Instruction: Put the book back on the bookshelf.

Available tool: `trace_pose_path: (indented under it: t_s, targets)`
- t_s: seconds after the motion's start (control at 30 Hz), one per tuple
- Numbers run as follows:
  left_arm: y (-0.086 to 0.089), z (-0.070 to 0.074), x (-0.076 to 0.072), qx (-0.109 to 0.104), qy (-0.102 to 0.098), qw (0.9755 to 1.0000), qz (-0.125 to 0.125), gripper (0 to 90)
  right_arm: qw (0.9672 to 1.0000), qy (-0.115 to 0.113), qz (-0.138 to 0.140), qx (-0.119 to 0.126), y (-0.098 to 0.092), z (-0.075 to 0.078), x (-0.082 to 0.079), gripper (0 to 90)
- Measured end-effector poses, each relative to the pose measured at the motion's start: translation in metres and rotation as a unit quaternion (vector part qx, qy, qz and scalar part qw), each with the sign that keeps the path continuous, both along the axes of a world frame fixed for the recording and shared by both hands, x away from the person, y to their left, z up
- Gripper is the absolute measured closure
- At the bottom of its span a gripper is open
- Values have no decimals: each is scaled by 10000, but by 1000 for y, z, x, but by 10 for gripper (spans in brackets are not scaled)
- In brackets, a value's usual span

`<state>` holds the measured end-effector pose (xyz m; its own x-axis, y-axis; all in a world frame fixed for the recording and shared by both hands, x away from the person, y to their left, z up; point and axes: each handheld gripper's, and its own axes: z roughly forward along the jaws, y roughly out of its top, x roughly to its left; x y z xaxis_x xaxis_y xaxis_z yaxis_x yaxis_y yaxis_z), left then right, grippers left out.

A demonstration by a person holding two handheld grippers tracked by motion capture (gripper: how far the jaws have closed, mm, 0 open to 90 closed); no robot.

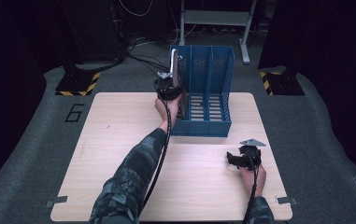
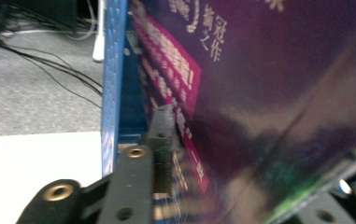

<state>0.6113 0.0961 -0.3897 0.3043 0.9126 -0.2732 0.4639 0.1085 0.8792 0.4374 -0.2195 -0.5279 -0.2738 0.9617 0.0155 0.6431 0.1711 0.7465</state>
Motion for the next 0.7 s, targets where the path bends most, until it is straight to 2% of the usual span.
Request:
trace_pose_path:
  t_s: [0.03,0.13,0.17,0.2,0.33,0.43,0.53,0.57,0.6,0.67,0.7]
  targets:
    - [0,2,-2,131,27,9999,-65,531,10000,10,-12,10,0,0,0,145]
    - [1,4,-5,203,-1,9997,-135,432,10000,10,-14,12,0,0,0,145]
    - [1,5,-7,211,2,9996,-184,432,10000,11,-14,12,0,0,0,145]
    - [1,6,-8,216,9,9996,-188,374,10000,12,-14,13,0,0,0,145]
    - [5,11,-13,298,-5,9991,-311,262,10000,12,-14,14,0,0,0,145]
    - [9,15,-16,273,-18,9988,-398,212,10000,13,-14,16,0,0,0,145]
    - [13,19,-21,335,-52,9983,-483,186,10000,13,-15,16,0,0,0,146]
    - [15,22,-24,469,-11,9974,-555,159,10000,12,-15,16,0,0,0,145]
    - [15,22,-24,469,-11,9974,-555,153,10000,13,-15,17,0,0,0,145]
    - [18,25,-29,687,-58,9955,-650,147,10000,14,-15,17,0,0,0,145]
    - [20,26,-32,671,-72,9953,-692,144,10000,11,-15,16,0,0,0,145]
